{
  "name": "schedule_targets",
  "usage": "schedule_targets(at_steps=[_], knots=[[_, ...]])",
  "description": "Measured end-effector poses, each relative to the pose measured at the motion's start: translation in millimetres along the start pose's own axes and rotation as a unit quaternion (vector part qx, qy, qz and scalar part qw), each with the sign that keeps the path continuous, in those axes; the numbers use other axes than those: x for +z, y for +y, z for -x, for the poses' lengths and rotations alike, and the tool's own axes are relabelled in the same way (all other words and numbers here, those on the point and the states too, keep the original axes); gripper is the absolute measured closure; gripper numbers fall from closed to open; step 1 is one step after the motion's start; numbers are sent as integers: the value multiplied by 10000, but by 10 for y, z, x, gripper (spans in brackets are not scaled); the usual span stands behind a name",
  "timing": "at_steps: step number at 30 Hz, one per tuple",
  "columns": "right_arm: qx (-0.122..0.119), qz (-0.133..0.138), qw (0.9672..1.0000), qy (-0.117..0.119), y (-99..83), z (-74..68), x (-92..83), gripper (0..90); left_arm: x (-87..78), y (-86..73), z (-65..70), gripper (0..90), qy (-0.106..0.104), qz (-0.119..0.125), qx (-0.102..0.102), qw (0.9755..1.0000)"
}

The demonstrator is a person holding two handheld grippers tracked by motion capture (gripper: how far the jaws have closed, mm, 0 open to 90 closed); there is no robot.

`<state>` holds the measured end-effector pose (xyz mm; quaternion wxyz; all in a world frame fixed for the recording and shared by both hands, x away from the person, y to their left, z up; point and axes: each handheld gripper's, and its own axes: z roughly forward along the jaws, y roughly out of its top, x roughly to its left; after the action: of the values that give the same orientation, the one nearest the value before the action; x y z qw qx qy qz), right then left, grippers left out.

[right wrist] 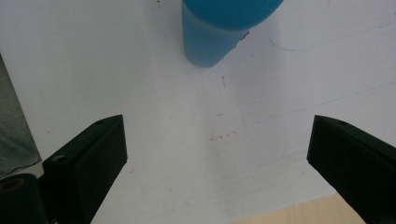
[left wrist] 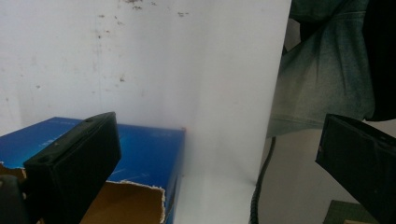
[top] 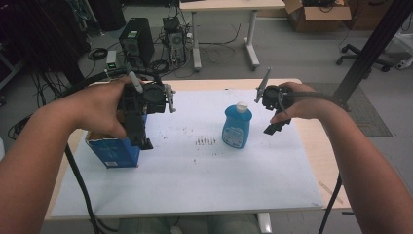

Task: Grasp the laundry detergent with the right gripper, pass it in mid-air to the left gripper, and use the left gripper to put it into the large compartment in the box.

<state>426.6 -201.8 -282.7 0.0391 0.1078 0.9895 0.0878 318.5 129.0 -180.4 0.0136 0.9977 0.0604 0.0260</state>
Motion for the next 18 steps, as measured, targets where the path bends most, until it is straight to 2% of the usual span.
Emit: schedule_targets(at_steps=[6, 13, 18], knots=[[-22, 53, 10000, 10, 5, 26, -11, 50, 46, 36, -9, 2, -61, 8, 91, 9999], [-32, 74, 10000, 28, -2, 24, 33, 49, 125, 76, -3, 2, -71, -56, 97, 9999], [-9, 217, 9998, 27, -41, -8, 60, 47, 218, 58, -5, 2, -72, -77, 58, 9999]])
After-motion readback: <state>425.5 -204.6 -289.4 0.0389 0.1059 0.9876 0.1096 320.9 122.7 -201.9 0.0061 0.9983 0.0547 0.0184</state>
